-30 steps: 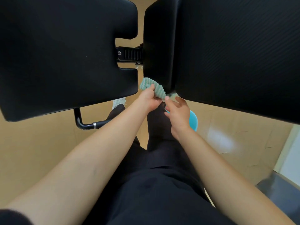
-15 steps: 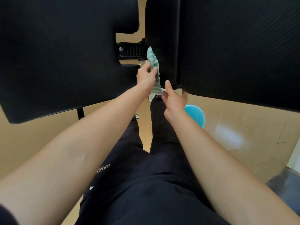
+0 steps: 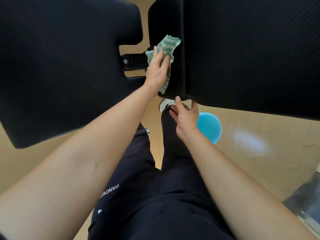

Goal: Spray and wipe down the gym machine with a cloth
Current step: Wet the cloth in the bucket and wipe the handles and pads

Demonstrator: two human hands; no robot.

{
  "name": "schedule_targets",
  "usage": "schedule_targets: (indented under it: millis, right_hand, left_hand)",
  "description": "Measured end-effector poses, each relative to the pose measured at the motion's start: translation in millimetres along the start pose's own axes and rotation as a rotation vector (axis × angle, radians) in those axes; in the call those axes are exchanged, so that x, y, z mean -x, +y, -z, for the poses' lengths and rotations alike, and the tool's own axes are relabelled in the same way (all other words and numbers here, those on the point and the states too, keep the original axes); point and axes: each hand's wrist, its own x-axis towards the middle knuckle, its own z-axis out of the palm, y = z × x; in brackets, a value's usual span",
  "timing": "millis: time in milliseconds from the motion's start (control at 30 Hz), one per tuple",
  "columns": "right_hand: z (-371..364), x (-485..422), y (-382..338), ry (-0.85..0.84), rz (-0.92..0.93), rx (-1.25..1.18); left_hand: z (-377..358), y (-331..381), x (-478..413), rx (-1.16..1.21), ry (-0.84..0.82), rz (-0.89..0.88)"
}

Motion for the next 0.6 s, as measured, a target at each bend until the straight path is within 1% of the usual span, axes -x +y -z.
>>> schedule_targets:
  millis: [133, 200, 233, 367, 433, 533, 600]
  right_hand:
    - [-3.1, 2.2, 0.0, -0.017, -0.007, -0.026]
    - [-3.9, 4.3, -0.8, -0.027, -0.013, -0.039]
    - [-4.4, 5.6, -1.4, -0.029, -0.016, -0.049]
    - [-4.1, 9.5, -4.6, -0.031, -0.035, -0.049]
    - [-3.1, 11.2, -6.7, -0.039, -0.055, -0.044]
    - [-2.9, 13.8, -10.1, -0.042, -0.082, -0.033]
    - [-3.8, 15.1, -10.7, -0.048, -0.093, -0.013]
  left_hand:
    - [4.2, -9.1, -9.7, -0.045, -0.014, 0.122]
    - [8.7, -7.3, -15.3, -0.046, -0.035, 0.145]
    - [10.3, -1.3, -19.1, -0.045, -0.036, 0.125]
    - [10.1, 42.7, -35.6, -0.056, -0.024, -0.056]
    - [7.5, 54.0, -40.7, -0.085, -0.021, -0.124]
    - [0.2, 42.3, -29.4, -0.146, 0.006, -0.113]
    - [-7.4, 17.4, -8.1, -0.163, 0.029, -0.03]
